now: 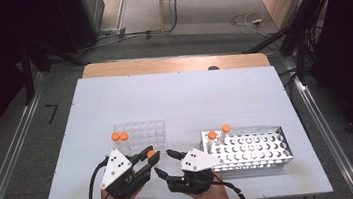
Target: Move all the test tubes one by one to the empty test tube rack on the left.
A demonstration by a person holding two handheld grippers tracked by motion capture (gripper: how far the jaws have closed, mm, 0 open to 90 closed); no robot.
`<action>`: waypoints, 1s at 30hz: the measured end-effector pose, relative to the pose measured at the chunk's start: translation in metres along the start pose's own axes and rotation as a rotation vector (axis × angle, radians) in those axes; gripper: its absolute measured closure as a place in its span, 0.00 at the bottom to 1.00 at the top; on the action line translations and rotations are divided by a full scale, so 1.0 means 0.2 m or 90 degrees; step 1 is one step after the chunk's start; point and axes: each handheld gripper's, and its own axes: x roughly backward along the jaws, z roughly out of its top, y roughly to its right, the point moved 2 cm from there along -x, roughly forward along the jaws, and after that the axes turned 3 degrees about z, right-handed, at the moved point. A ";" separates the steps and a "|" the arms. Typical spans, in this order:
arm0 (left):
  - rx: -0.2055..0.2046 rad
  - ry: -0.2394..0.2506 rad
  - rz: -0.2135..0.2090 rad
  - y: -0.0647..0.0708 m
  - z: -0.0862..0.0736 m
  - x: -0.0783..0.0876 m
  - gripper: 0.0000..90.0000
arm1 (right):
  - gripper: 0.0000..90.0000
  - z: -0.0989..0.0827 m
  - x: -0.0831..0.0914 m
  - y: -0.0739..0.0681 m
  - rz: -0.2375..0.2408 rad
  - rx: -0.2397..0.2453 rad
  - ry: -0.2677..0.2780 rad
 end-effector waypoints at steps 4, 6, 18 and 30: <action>0.005 0.002 0.001 0.00 0.00 0.01 0.78 | 0.35 -0.02 0.08 0.05 0.000 -0.022 0.002; 0.005 0.001 0.002 -0.01 0.01 0.01 0.78 | 0.32 -0.02 0.13 0.06 0.003 -0.030 0.002; 0.018 0.010 0.037 -0.09 0.07 0.03 0.78 | 0.23 -0.08 0.35 0.14 -0.041 -0.041 0.008; 0.009 0.015 0.056 -0.15 0.13 0.04 0.78 | 0.22 -0.14 0.42 0.22 -0.093 -0.067 0.009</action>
